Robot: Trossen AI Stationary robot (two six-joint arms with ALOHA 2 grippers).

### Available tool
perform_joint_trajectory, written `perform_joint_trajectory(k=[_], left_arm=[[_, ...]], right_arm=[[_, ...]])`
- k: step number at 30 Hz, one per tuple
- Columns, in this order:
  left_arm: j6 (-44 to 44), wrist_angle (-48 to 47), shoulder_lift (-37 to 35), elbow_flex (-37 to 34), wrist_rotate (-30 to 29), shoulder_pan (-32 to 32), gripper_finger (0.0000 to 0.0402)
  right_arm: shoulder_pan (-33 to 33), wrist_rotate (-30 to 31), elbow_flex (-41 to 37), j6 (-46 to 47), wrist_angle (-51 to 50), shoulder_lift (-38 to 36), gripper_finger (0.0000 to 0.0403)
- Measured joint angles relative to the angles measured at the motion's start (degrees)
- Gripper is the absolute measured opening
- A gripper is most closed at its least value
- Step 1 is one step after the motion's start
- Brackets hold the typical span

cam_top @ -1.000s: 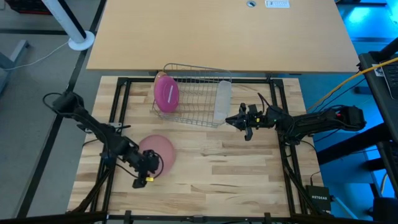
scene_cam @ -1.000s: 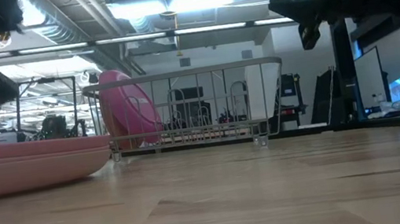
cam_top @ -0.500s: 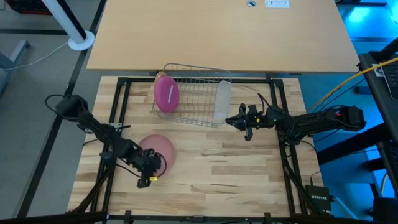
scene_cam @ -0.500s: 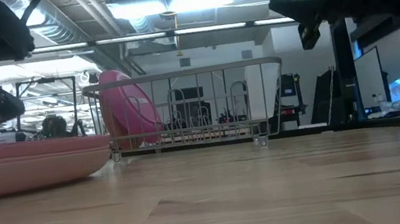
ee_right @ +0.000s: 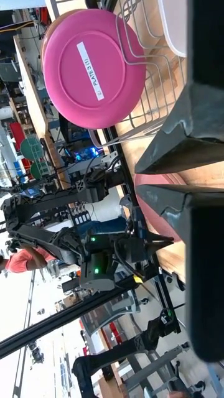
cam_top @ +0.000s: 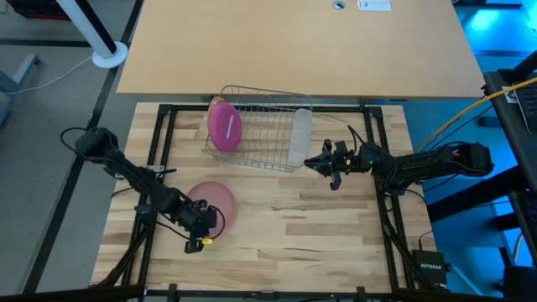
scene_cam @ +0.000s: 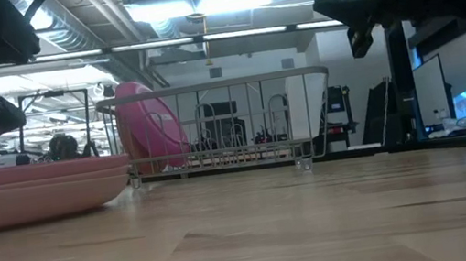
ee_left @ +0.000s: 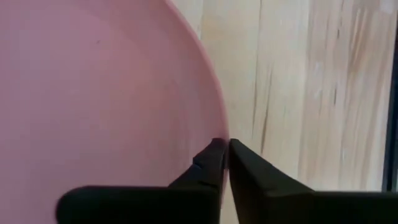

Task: Sort dishes
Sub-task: Put the pink plate into the dish rack

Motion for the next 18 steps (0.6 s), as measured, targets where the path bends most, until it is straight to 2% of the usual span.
perform_joint_trajectory(k=[12, 18], left_arm=[[0.0, -1.5, 0.0, 0.7, 0.0, 0.0, 0.0004], [-3.1, -1.6, 0.0, 0.7, -0.4, 0.0, 0.0045]], right_arm=[[0.0, 0.0, 0.0, 0.0, 0.0, 0.0, 0.0044], [0.0, 0.0, 0.0, 0.0, 0.0, 0.0, 0.0044]])
